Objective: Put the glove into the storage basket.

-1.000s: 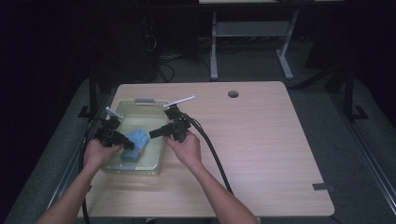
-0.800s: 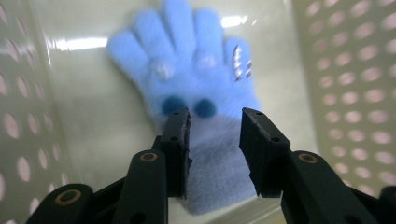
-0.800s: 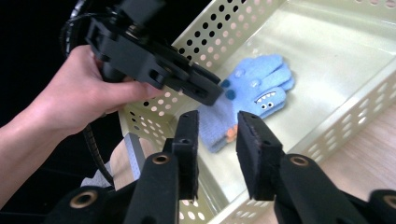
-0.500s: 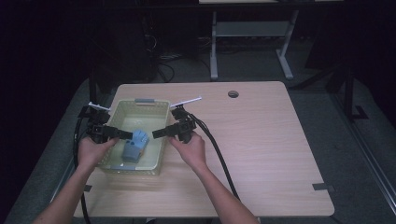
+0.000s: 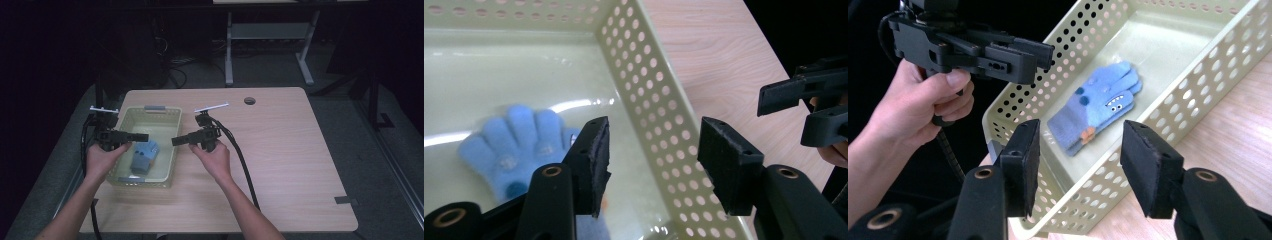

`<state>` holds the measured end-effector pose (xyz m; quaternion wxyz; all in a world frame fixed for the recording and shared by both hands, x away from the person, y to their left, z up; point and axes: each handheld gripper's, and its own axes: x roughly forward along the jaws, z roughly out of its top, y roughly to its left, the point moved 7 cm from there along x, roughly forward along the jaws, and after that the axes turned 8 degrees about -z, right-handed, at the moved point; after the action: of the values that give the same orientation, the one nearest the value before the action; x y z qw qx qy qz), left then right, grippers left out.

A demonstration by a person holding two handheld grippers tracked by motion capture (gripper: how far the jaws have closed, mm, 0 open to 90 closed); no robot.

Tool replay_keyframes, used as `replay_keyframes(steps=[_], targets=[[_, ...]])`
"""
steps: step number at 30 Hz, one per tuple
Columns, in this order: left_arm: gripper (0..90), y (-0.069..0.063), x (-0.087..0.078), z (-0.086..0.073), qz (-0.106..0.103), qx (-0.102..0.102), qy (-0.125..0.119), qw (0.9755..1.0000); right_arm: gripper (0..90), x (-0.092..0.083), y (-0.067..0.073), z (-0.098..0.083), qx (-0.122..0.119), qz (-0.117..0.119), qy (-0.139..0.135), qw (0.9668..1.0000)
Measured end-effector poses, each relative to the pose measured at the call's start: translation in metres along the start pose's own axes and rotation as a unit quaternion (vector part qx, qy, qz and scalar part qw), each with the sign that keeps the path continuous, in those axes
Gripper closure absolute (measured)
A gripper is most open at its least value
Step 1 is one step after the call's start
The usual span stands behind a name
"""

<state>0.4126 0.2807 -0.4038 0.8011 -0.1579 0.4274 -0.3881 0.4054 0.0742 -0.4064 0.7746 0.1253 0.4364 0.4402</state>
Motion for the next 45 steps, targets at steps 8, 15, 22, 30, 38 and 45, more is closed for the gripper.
replay_keyframes(steps=[8, 15, 22, 30, 38, 45], targets=[[42.3, -0.01, 0.005, 0.003, -0.015, 0.011, -0.009, 0.9998, 47.1, -0.013, -0.011, -0.002, 0.006, -0.002, -0.005, 1.0], [40.6, -0.018, 0.009, 0.004, -0.022, 0.017, -0.009, 0.9996, 45.0, -0.025, -0.018, -0.001, 0.015, -0.004, -0.014, 0.9998], [39.3, -0.028, 0.018, 0.006, -0.03, 0.025, -0.004, 0.9992, 43.6, -0.034, -0.025, -0.003, 0.015, -0.007, -0.014, 0.9998], [39.3, -0.04, 0.03, 0.008, -0.037, 0.033, 0.003, 0.9988, 42.3, -0.049, -0.036, -0.008, 0.022, -0.014, -0.02, 0.9995], [37.4, -0.053, 0.04, 0.011, -0.053, 0.033, 0.002, 0.9981, 40.0, -0.064, -0.046, -0.012, 0.03, -0.021, -0.028, 0.9989], [36.7, -0.063, 0.049, 0.012, -0.064, 0.038, 0.004, 0.9972, 39.1, -0.077, -0.056, -0.017, 0.042, -0.026, -0.034, 0.9982]])
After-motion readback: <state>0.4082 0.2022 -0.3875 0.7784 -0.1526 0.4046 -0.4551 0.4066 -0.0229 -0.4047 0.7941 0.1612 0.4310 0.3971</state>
